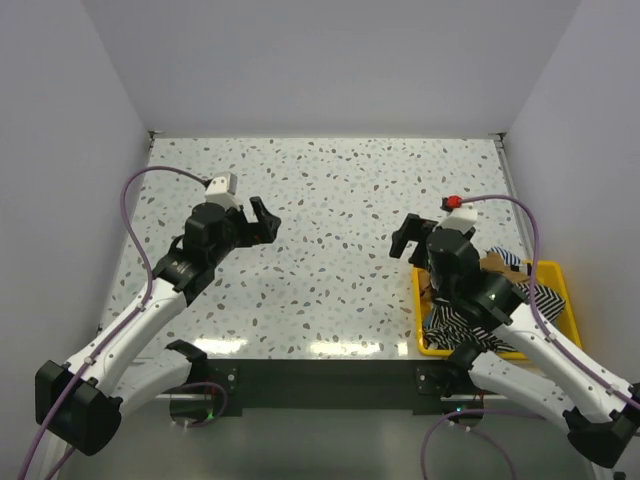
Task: Fold and stack the tank tops
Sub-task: Grab the tank top from the pile
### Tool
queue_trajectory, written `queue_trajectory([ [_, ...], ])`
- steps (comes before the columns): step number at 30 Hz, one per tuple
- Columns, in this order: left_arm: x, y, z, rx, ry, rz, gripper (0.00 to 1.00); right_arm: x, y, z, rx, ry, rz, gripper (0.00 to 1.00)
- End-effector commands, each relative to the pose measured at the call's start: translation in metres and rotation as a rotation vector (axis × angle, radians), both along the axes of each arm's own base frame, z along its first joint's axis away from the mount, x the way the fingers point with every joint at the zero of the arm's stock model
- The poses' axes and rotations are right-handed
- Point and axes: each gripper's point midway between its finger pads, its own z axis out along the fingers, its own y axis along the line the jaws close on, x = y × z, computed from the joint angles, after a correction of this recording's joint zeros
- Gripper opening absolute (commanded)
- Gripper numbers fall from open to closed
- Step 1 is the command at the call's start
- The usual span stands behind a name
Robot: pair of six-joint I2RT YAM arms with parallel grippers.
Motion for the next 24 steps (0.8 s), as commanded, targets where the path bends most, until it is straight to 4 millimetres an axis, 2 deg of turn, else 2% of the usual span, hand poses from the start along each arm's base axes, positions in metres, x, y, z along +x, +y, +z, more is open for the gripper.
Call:
queue_trajectory([
  [1,-0.002,-0.003,0.008,-0.04,0.001,-0.004,1.0,-0.002,-0.016,0.011,-0.019,-0.012,-0.069,0.99],
  [2,-0.004,-0.003,0.007,-0.047,0.007,-0.004,1.0,-0.005,-0.023,0.006,-0.046,0.014,-0.092,0.99],
  [3,-0.005,-0.005,0.006,-0.056,0.013,-0.009,1.0,-0.003,-0.022,0.011,-0.044,0.023,-0.102,0.99],
  [5,-0.009,-0.008,0.001,-0.077,0.023,-0.02,1.0,-0.005,-0.022,0.006,-0.077,0.066,-0.098,0.99],
  [6,-0.01,-0.01,0.003,-0.093,0.016,-0.036,1.0,-0.004,-0.021,0.012,-0.069,0.071,-0.104,0.99],
  [7,-0.012,-0.011,-0.001,-0.097,0.025,-0.039,1.0,-0.002,-0.019,0.002,-0.116,0.122,-0.103,0.99],
  [8,-0.013,-0.012,-0.001,-0.105,0.027,-0.041,1.0,-0.002,-0.019,0.0,-0.142,0.144,-0.107,0.99],
  [9,-0.013,-0.013,0.0,-0.112,0.02,-0.042,1.0,0.003,-0.027,0.015,-0.147,0.131,-0.169,0.99],
  [10,-0.014,-0.012,-0.001,-0.115,0.018,-0.04,1.0,0.008,-0.032,0.008,-0.207,0.173,-0.22,0.99],
  [11,-0.014,-0.011,-0.002,-0.121,0.019,-0.036,1.0,0.001,-0.048,0.003,-0.275,0.229,-0.267,0.99],
  [12,-0.016,-0.015,-0.002,-0.132,0.022,-0.056,1.0,0.007,-0.063,0.008,-0.268,0.249,-0.341,0.99],
  [14,-0.018,-0.015,-0.004,-0.137,0.027,-0.057,1.0,0.005,-0.085,-0.001,-0.267,0.325,-0.406,0.98],
  [15,-0.018,-0.015,-0.005,-0.138,0.029,-0.056,1.0,0.004,-0.104,-0.008,-0.254,0.357,-0.465,0.98],
  [19,-0.018,-0.015,-0.013,-0.147,0.042,-0.049,1.0,-0.012,-0.133,-0.031,-0.214,0.424,-0.584,0.92],
  [21,-0.017,-0.018,-0.016,-0.156,0.05,-0.053,1.0,-0.026,-0.148,-0.045,-0.229,0.484,-0.655,0.89],
  [24,-0.016,-0.022,-0.021,-0.161,0.065,-0.067,1.0,-0.04,-0.159,-0.061,-0.235,0.524,-0.71,0.87],
])
